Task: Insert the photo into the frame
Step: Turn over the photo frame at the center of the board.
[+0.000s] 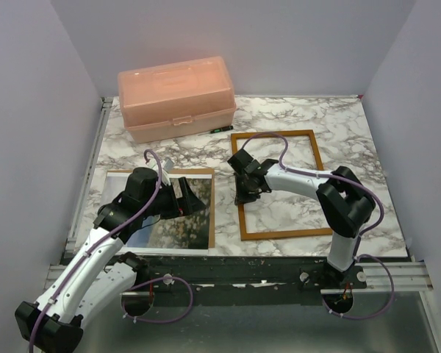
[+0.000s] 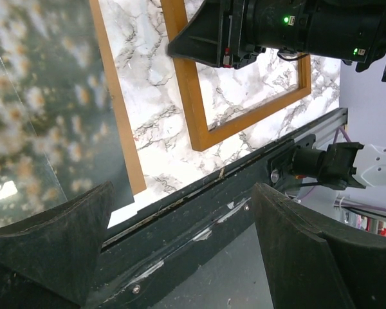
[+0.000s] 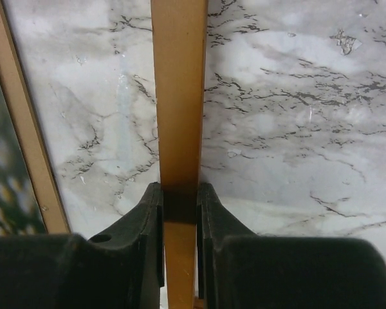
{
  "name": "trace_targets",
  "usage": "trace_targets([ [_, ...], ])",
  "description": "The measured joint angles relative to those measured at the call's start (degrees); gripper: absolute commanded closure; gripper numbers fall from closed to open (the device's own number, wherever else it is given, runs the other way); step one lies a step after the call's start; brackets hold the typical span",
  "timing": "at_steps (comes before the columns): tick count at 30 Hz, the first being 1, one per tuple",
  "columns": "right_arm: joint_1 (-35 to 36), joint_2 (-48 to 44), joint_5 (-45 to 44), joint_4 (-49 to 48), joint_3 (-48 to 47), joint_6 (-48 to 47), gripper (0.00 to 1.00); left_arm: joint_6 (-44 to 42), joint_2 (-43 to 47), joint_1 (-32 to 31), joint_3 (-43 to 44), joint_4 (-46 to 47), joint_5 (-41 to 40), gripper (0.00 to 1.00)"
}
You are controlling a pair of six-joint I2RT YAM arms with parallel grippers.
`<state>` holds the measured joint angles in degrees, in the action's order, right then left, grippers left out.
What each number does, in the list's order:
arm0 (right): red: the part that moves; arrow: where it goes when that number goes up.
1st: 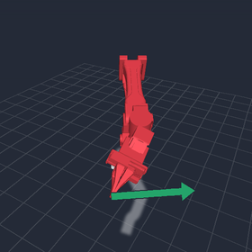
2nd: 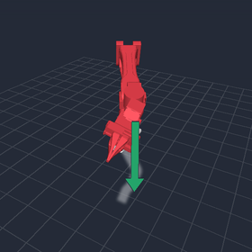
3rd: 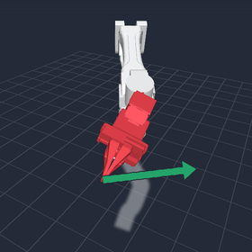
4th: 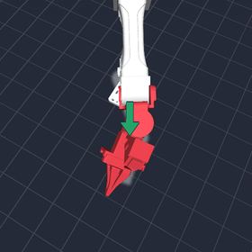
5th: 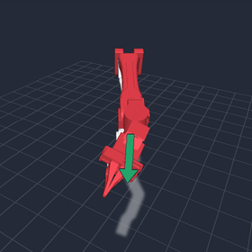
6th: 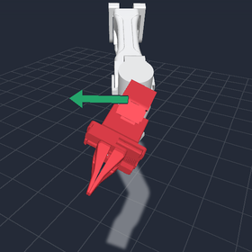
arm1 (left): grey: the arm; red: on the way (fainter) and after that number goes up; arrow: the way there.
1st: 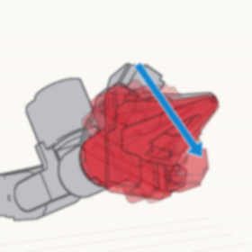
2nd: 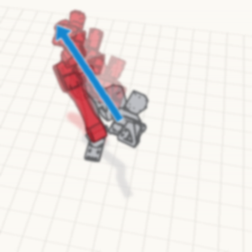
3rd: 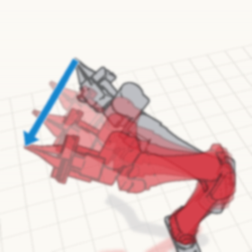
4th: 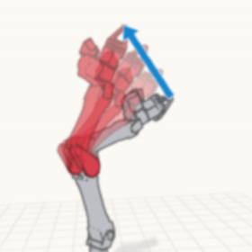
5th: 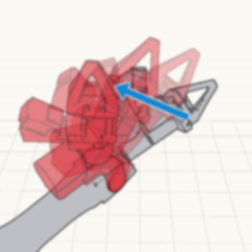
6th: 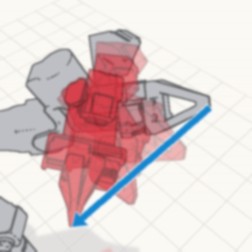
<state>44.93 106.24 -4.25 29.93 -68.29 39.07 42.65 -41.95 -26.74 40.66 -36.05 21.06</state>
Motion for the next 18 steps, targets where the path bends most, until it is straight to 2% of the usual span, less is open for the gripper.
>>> trace_targets([
  [4, 0.0, -0.2, 0.1, 0.0, 0.0, 0.0, 0.92, 0.3, -0.3, 0.0, -1.1, 1.5, 1.4, 0.1],
  [10, 0.0, -1.1, 1.0, 1.3, 0.0, 0.3, 0.93, 3.1, -0.7, 0.0, -4.5, 5.9, 4.6, 0.1],
  [18, 0.0, -7.6, 4.0, 3.9, -3.5, 2.6, 0.93, 7.5, -2.2, 0.0, -6.1, 12.5, 8.6, 0.1],
])
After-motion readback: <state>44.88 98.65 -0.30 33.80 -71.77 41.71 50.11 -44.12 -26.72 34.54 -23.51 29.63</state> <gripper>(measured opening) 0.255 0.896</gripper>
